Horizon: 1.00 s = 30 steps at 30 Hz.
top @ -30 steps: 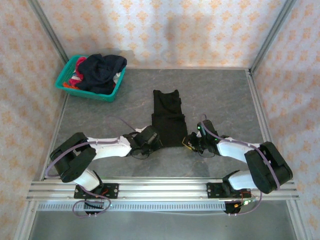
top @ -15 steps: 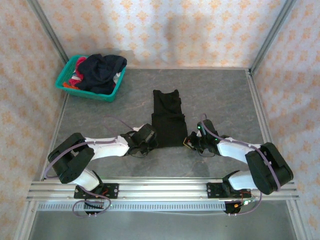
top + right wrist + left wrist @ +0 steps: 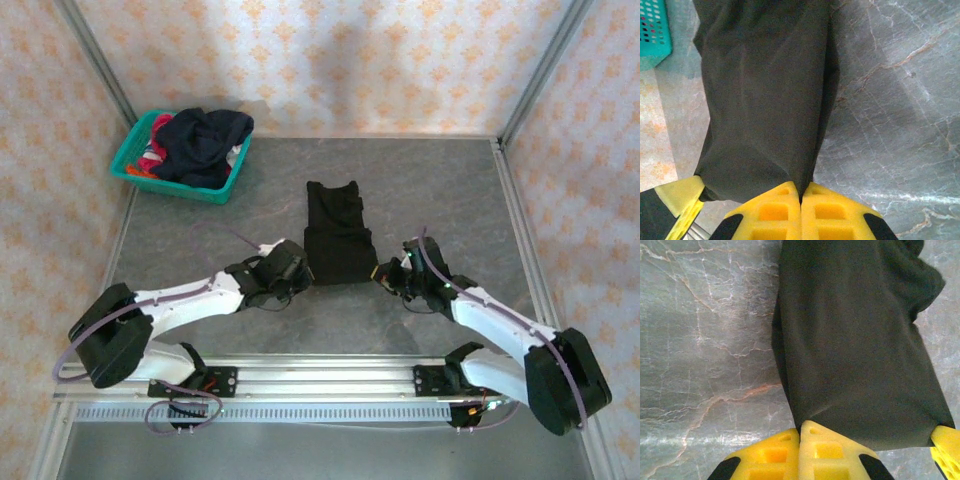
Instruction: Fold and stack the t-shirts
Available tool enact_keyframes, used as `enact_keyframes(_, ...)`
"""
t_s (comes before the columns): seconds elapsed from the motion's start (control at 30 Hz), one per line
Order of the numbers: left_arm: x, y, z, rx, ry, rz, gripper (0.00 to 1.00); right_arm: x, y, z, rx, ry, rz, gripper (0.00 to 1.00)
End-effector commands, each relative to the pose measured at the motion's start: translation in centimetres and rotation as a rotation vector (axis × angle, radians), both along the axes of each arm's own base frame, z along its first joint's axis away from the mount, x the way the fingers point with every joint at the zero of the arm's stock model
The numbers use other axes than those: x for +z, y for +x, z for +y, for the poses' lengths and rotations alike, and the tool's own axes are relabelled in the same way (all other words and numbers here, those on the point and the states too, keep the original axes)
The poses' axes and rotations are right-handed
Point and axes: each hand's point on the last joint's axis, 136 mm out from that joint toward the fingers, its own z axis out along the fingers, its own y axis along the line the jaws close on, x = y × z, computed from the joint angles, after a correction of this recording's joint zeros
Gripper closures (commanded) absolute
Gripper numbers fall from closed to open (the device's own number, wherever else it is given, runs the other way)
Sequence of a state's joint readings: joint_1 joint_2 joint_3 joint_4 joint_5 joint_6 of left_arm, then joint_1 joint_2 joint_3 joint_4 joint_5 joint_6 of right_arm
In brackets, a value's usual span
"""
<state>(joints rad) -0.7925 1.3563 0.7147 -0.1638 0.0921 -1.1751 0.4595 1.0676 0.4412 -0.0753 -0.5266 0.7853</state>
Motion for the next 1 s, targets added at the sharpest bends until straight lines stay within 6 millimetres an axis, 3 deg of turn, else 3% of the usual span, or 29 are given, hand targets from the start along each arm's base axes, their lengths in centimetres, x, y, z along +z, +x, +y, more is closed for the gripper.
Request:
enact_keyframes(0.0,-0.4,-1.1,1.8,-0.006,0.111,0.02,1.0,0.3,-0.9,-0.5,-0.014,-0.013,0.02,1.0)
enact_keyframes(0.2,1.2,-2.9,1.8,-0.018,0.107,0.038,1.0,1.9,-3.3,0.0,0.008,0.019,0.025,1.0)
enact_keyframes(0.3,2.3,-3.1,2.2,-0.012,0.111,0.025,1.0,3.6,-2.8,0.1,-0.005,0.043,-0.022,1.0)
enact_keyframes(0.57,8.7,1.4,1.4,-0.027,0.124,-0.09,1.0,10.2,2.3,1.6,0.043,-0.032,-0.2,1.0)
enact_keyframes(0.8,11.5,6.4,2.1,-0.003,0.152,-0.153,1.0,11.7,7.9,2.5,0.058,-0.044,-0.244,1.0)
enact_keyframes(0.97,11.6,9.2,1.6,-0.021,0.159,-0.148,1.0,12.5,11.6,3.3,0.084,-0.067,-0.275,1.0)
